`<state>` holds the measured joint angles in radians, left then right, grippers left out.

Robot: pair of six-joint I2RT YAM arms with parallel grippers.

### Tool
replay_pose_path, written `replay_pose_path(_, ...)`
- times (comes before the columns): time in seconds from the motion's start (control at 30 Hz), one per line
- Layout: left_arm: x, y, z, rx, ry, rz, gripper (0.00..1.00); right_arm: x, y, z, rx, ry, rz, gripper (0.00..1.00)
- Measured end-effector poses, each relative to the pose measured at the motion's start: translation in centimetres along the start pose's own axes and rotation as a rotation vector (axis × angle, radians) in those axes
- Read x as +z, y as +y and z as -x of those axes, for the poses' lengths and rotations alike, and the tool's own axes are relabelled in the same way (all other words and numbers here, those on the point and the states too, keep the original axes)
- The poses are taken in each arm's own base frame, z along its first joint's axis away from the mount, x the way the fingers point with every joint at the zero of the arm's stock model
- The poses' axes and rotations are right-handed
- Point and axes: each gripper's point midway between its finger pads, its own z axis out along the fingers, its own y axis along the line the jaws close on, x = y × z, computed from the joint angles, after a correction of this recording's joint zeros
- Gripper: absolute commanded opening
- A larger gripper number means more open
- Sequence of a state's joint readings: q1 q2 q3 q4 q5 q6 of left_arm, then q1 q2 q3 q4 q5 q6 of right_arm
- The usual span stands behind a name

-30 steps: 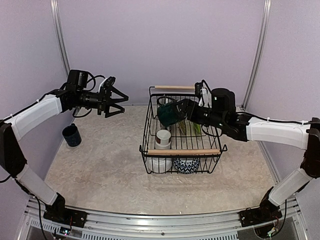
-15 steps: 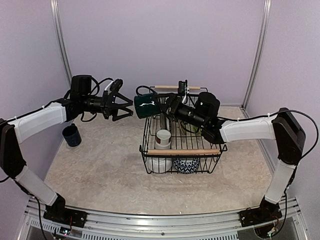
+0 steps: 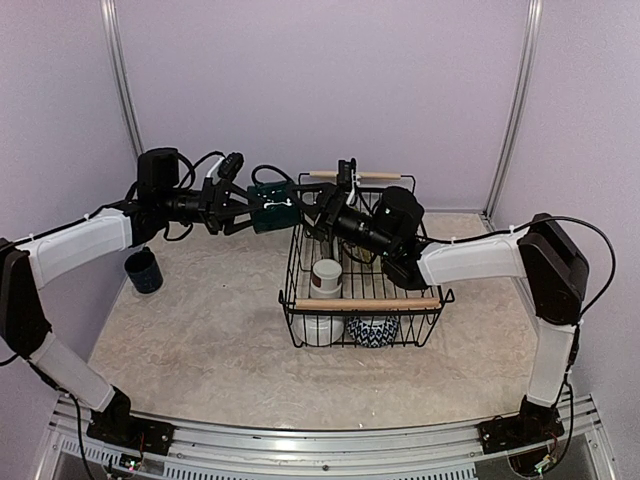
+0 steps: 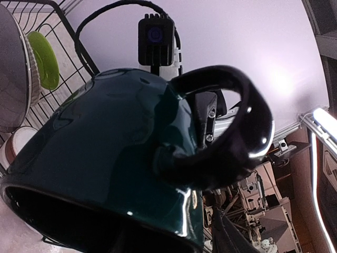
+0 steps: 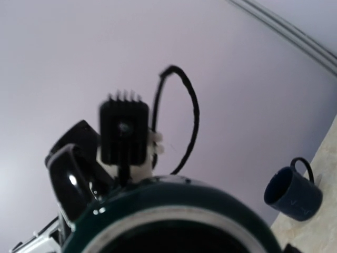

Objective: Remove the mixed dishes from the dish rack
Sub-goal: Pass from the right arm to the left

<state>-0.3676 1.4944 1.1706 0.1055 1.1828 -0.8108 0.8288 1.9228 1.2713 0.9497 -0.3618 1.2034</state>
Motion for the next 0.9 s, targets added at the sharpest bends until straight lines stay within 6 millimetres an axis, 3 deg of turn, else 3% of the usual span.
replay_pose_path(0.27,0.0,-0.1,-0.1,0.001,-0.001,-0.019,0.25,0.4,-1.4,-0.9,0.046,0.004,0.008,0.00)
replay_pose_path(0.57,-0.1,-0.4,0.0,0.020,-0.002,-0.032,0.05,0.5,-0.8,-1.1,0.062,0.002,0.037,0.00)
replay_pose_path(0.6,-0.1,-0.6,0.2,0.064,-0.009,-0.037,0.00,0.5,-0.8,-1.1,0.087,0.001,0.036,0.05)
replay_pose_path(0.67,-0.1,-0.6,0.2,0.067,-0.009,-0.037,0.00,0.5,-0.9,-1.1,0.091,0.001,0.036,0.15)
replay_pose_path(0.9,-0.3,-0.5,0.2,0.082,-0.017,-0.034,0.00,0.5,-0.9,-1.2,0.085,0.003,0.035,0.73)
